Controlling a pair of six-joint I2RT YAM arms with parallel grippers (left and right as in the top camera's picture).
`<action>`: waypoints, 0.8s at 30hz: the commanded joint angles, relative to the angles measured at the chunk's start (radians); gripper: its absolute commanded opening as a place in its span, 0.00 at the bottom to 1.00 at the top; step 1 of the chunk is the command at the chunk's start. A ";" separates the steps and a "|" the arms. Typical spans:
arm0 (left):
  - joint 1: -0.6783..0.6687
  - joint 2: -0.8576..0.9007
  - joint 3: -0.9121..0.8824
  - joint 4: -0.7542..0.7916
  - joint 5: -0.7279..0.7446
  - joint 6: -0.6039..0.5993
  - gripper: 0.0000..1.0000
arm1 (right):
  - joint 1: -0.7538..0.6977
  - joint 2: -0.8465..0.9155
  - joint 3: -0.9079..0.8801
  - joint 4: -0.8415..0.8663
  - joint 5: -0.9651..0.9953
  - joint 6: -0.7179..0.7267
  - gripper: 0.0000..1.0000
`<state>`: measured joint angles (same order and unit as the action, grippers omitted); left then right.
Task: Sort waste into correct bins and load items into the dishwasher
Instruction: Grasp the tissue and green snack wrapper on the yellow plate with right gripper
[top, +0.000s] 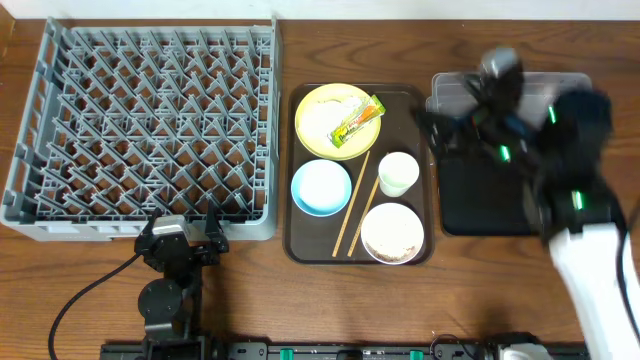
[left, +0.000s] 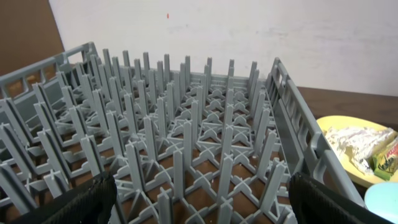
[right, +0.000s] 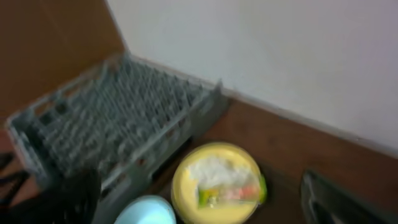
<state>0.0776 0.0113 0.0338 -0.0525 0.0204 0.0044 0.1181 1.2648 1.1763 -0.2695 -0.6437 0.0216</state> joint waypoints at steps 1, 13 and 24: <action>0.000 -0.005 -0.030 -0.017 -0.005 0.005 0.89 | 0.066 0.219 0.270 -0.138 -0.009 0.006 0.99; 0.000 -0.005 -0.030 -0.017 -0.005 0.005 0.89 | 0.285 0.764 0.701 -0.260 0.301 0.008 0.99; 0.000 -0.005 -0.030 -0.017 -0.005 0.005 0.89 | 0.323 0.954 0.699 -0.285 0.454 0.309 0.63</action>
<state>0.0776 0.0113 0.0338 -0.0521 0.0204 0.0040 0.4335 2.1860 1.8526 -0.5446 -0.3126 0.1123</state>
